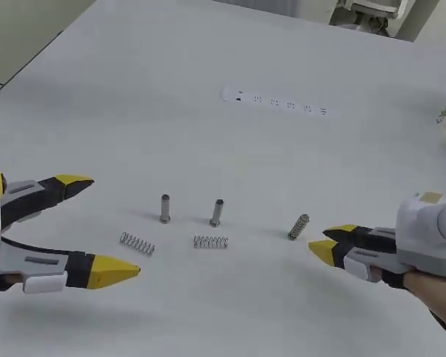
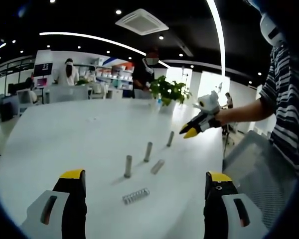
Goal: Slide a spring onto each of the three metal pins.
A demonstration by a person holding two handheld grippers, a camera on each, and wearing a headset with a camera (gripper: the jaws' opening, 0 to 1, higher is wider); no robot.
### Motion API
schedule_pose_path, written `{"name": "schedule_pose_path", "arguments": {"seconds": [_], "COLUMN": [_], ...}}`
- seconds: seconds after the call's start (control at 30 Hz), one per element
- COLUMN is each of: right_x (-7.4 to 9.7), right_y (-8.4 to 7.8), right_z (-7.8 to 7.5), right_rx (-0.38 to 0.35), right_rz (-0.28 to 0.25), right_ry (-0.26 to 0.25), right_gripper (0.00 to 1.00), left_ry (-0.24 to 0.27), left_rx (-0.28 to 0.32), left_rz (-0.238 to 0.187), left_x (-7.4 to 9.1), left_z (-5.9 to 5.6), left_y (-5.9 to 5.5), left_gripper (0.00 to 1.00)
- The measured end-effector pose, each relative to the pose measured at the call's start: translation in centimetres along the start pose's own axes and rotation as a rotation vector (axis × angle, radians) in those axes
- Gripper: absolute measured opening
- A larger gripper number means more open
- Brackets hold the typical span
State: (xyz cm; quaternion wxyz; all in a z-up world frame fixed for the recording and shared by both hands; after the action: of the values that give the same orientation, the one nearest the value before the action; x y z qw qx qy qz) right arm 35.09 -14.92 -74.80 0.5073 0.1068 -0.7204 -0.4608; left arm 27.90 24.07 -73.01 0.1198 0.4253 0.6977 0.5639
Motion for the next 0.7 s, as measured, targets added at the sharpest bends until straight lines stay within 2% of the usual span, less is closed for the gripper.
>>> {"name": "schedule_pose_path", "arguments": {"seconds": [0.27, 0.57, 0.7], "right_x": [0.0, -0.8, -1.4], "right_y": [0.0, 1.2, 2.3], "right_z": [0.6, 1.8, 2.6], "right_rx": [0.004, 0.029, 0.06], "right_rz": [0.007, -0.002, -0.007], "right_ry": [0.021, 0.069, 0.099], "right_gripper": [0.2, 0.19, 0.19], "left_ry": [0.002, 0.006, 0.007], "left_rx": [0.003, 0.005, 0.006], "left_rz": [0.008, 0.008, 0.011], "left_x": [0.2, 0.4, 0.5], "left_z": [0.0, -0.1, -0.1], "left_y": [-0.2, -0.3, -0.4], "left_gripper": [0.96, 0.96, 0.96]}}
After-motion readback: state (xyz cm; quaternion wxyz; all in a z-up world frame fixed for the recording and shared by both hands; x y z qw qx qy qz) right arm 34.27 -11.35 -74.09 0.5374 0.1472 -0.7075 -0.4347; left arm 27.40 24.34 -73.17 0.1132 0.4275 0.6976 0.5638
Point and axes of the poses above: the centre of the closed fingertips' face, and the gripper's own axes: x roughly backward along the fingers, z roughly to its left, y roughly out of its top, the point moved 10 cm from there along x, roughly backward along the fingers, and after that the axes turned 11 degrees about x, right-handed, at the moved point
